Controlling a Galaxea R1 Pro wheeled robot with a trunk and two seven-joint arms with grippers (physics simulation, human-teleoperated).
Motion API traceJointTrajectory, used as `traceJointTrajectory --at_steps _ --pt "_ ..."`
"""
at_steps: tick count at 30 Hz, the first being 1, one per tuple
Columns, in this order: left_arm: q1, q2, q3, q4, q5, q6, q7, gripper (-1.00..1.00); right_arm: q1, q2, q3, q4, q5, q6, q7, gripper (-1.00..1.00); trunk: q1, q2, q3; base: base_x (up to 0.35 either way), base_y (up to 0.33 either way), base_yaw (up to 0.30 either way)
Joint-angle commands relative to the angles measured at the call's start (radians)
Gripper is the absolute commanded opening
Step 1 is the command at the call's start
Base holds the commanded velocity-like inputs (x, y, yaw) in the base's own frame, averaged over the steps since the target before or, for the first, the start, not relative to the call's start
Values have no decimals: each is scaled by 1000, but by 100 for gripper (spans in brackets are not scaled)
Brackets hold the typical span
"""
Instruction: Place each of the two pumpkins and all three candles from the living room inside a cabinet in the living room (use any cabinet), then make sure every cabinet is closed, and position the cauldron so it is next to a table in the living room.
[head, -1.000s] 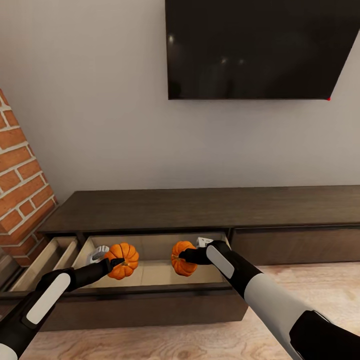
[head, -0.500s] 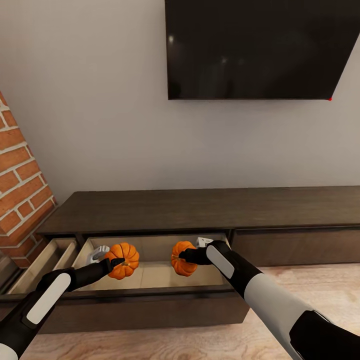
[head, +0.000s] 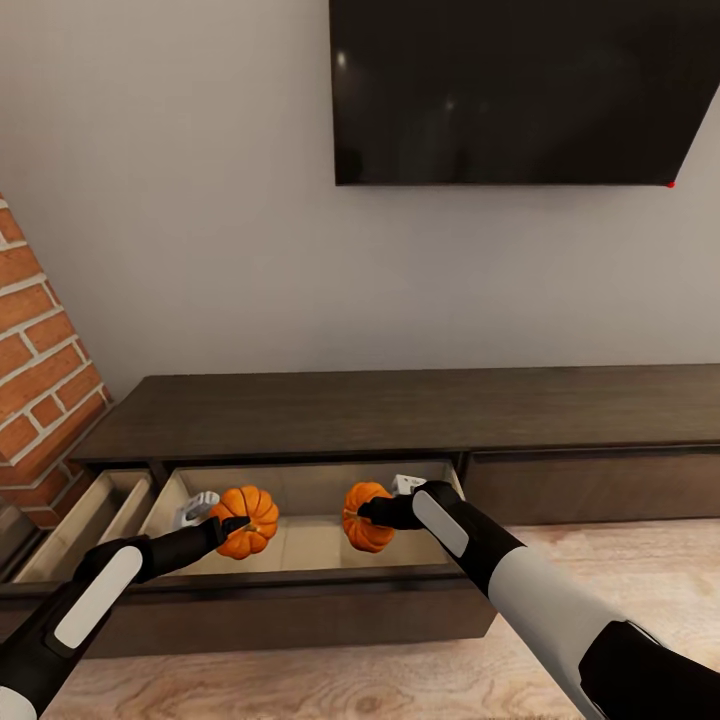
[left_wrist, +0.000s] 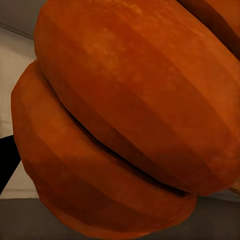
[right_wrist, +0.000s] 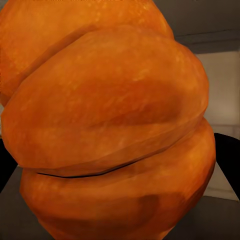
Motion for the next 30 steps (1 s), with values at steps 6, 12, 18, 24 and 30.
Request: traceJointTrajectory --at_steps 6,12,18,24,30 --pt "-1 -4 -2 0 -3 -1 2 -100 -1 -1 4 -1 -10 0 -12 -100 0 0 -1 0 0 0" --pt "-3 -38 2 0 -86 -8 12 -100 -1 -1 4 -1 -10 0 -12 -100 0 0 -1 0 0 0" --pt "-9 -109 7 0 -165 -11 175 -100 -1 -1 3 -1 -9 0 -12 -100 0 0 -1 0 0 0" --pt "-25 -126 7 0 -173 -12 210 -100 -1 0 3 -1 -9 0 -10 -100 2 -2 -24 0 0 0" --pt "-35 -128 7 0 -193 -33 213 -100 -1 1 3 -1 -9 0 -10 -100 2 -2 -24 0 0 0"
